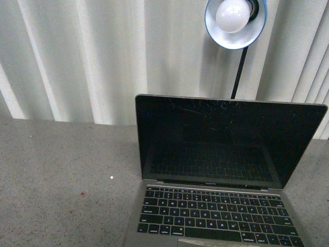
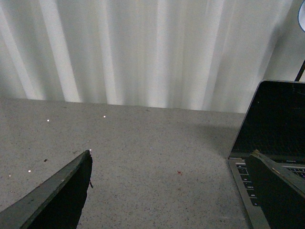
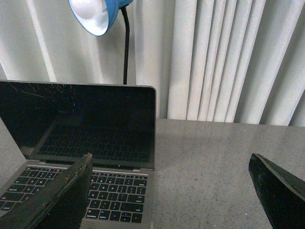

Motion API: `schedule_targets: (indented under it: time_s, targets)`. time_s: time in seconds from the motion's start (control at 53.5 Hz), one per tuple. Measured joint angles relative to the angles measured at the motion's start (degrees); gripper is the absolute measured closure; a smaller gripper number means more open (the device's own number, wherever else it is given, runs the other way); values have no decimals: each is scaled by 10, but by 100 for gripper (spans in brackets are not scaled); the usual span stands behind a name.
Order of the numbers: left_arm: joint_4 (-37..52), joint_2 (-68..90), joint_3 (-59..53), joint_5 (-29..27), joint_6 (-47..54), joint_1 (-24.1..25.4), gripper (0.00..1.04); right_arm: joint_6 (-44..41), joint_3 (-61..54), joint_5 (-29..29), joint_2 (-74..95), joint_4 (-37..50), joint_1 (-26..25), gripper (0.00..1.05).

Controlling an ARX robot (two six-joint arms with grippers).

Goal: Close laptop

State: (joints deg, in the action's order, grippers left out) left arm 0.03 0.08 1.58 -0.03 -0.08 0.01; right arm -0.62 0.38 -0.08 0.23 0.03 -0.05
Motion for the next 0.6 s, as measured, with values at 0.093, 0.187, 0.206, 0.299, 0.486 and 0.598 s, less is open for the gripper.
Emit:
schedule_targets:
  time_s: [0.093, 0.187, 0.206, 0.299, 0.486, 0.598]
  targets:
    - [0, 0, 0, 0, 0, 0, 7, 0, 0, 0, 0, 0, 0, 7]
    - [0, 0, 0, 0, 0, 0, 7, 0, 0, 0, 0, 0, 0, 7]
    - [0, 0, 0, 0, 0, 0, 7, 0, 0, 0, 0, 0, 0, 7]
    - [0, 0, 0, 0, 0, 0, 7, 0, 0, 0, 0, 0, 0, 7]
    - [0, 0, 0, 0, 0, 0, 7, 0, 0, 0, 0, 0, 0, 7]
    - [0, 0, 0, 0, 0, 0, 7, 0, 0, 0, 0, 0, 0, 7]
